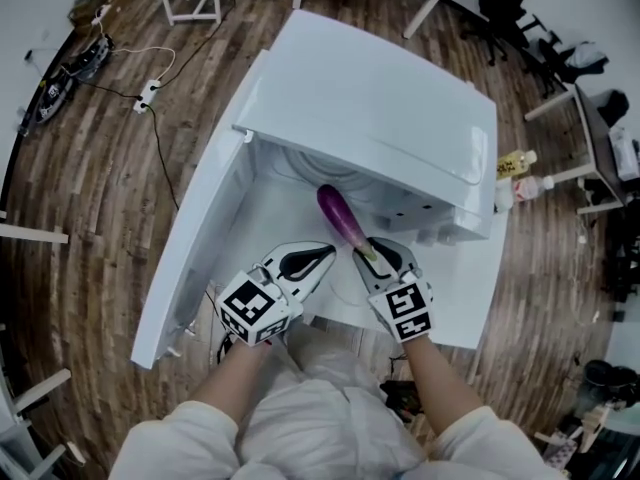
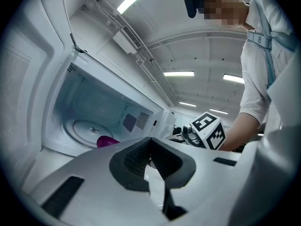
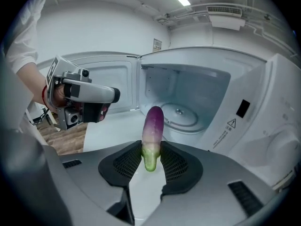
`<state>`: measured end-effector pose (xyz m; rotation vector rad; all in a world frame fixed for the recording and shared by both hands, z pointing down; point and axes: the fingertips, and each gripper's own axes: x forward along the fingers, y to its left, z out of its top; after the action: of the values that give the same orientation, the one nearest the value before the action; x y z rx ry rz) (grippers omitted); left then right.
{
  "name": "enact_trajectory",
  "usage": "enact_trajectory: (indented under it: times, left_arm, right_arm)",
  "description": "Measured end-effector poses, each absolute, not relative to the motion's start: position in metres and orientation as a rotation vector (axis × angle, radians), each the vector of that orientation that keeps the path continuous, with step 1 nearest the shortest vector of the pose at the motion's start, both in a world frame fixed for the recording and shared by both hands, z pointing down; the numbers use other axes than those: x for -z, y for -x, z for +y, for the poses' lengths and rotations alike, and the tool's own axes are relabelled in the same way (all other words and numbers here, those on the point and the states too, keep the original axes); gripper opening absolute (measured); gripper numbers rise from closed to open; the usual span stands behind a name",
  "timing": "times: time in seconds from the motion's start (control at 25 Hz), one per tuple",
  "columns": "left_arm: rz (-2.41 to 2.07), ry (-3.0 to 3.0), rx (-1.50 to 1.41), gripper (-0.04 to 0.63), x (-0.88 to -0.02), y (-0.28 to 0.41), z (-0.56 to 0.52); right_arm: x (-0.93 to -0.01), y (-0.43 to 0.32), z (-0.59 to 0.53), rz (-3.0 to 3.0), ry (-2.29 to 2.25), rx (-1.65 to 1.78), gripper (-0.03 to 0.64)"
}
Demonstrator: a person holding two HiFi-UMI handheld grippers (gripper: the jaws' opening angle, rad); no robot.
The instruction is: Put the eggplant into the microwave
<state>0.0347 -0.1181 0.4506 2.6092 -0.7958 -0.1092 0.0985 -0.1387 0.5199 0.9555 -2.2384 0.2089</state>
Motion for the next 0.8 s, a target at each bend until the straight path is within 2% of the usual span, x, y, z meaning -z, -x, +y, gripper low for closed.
enact_trajectory:
  times: [0.8]
  left_arm:
    - [-0.946,-2.603,0.162,0.003,-0.442,-0.014,-0.171]
  right_arm:
    - [-0.523,-0.052,-0.246,-2.249,-0.999,-0.147,0.144]
